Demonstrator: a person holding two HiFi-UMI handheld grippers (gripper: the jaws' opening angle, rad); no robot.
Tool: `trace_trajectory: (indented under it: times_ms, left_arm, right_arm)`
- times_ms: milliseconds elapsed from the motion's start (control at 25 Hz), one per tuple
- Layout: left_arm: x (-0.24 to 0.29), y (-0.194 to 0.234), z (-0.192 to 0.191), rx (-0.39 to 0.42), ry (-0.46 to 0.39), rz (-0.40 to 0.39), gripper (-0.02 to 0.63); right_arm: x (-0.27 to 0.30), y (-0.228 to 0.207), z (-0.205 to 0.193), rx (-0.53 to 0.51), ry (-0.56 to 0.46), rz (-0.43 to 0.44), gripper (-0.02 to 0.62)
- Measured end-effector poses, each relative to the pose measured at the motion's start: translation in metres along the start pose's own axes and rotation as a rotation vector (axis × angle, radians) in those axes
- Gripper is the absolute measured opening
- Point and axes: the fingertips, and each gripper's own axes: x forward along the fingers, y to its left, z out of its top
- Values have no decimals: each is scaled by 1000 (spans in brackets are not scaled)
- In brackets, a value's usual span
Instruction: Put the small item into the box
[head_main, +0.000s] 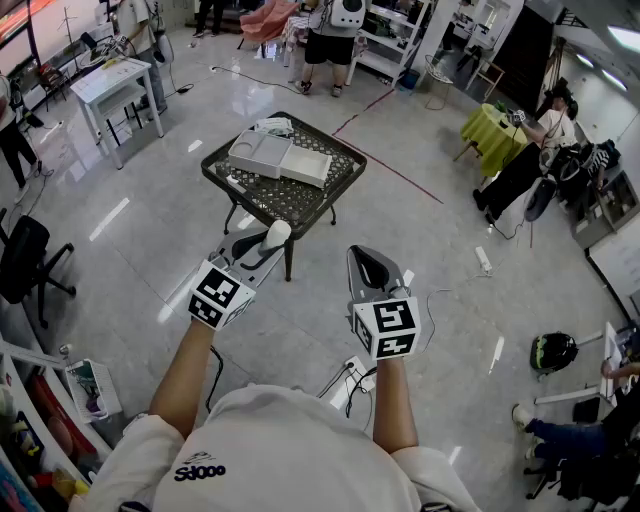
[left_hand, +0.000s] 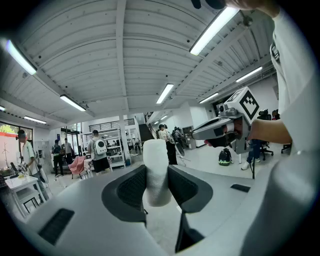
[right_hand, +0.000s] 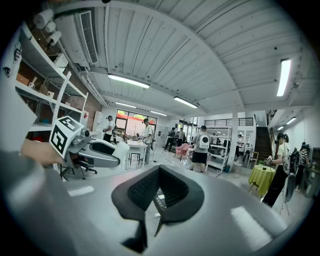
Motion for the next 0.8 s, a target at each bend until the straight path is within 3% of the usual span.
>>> trace_trajectory:
  times_ms: [360,800]
  left_arm:
    - [18,-16,4,-16,15,18,130]
    - [23,-50,-4,-14,64,54,130]
  right_arm:
    - [-12,-30,-9,27,-19,-25,9]
    - [-29,-35,-35,80,-35,88,8]
